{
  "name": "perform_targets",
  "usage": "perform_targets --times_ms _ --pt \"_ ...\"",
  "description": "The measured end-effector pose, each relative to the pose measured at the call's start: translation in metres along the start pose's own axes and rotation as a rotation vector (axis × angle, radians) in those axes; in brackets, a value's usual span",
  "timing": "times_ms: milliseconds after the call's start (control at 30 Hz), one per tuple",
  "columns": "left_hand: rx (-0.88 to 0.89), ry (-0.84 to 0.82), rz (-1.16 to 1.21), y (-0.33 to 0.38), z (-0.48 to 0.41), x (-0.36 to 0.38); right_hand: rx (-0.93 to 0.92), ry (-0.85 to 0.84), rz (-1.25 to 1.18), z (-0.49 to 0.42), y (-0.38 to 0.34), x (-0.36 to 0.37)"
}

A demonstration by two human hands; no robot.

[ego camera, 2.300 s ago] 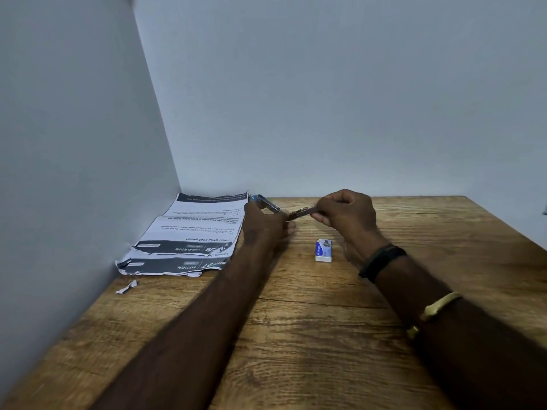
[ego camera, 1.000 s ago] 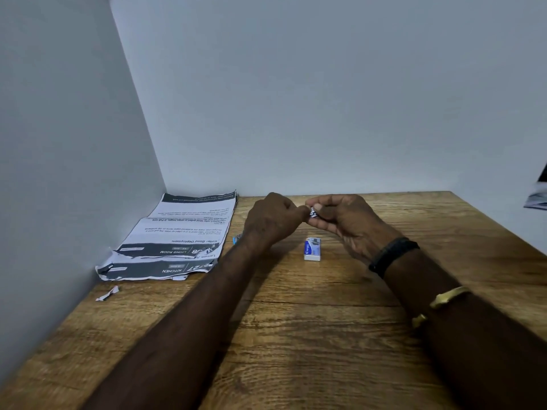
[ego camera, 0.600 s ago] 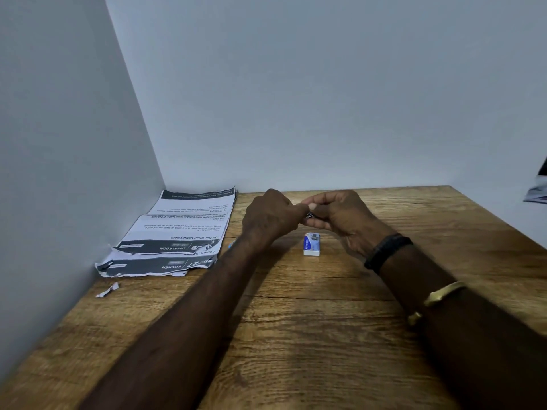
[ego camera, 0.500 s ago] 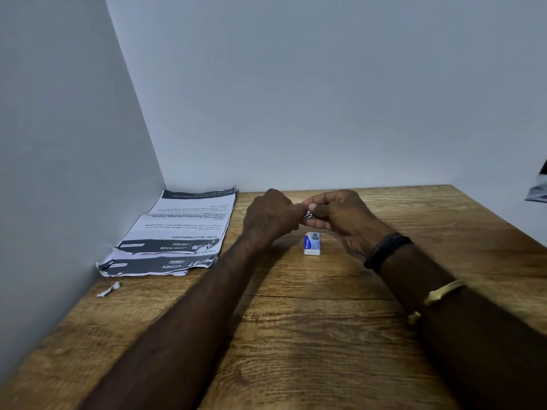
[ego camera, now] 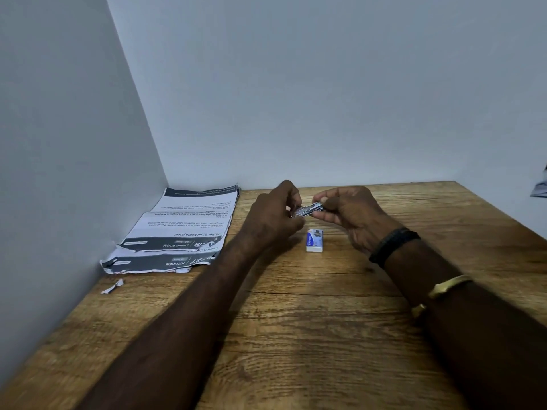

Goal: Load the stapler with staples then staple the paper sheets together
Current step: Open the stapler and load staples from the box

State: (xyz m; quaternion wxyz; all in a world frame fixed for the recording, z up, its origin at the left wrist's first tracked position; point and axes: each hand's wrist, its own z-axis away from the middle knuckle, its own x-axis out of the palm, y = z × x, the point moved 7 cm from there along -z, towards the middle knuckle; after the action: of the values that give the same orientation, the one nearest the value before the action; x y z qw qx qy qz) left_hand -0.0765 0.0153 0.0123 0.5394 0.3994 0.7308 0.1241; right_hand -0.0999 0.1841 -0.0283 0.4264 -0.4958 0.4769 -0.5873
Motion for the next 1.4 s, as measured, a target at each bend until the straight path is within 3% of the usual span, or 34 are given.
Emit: perform_targets --times_ms 267,500,800,1400 --pt "0.088 0.067 0.041 -0.008 0.004 -0.008 -0.040 0.028 -0.032 0.001 -0.004 -0.008" --pt "0.073 0.138 -0.038 -0.016 0.002 -0.012 -0.585 0.150 0.792 0.017 -0.031 -0.006" --pt "0.082 0.180 -0.021 -0.015 0.003 -0.013 -0.782 0.118 1.151 0.035 -0.044 0.010" --pt "0.086 0.280 0.111 -0.009 0.009 -0.019 -0.838 0.046 1.159 0.057 -0.047 0.032"
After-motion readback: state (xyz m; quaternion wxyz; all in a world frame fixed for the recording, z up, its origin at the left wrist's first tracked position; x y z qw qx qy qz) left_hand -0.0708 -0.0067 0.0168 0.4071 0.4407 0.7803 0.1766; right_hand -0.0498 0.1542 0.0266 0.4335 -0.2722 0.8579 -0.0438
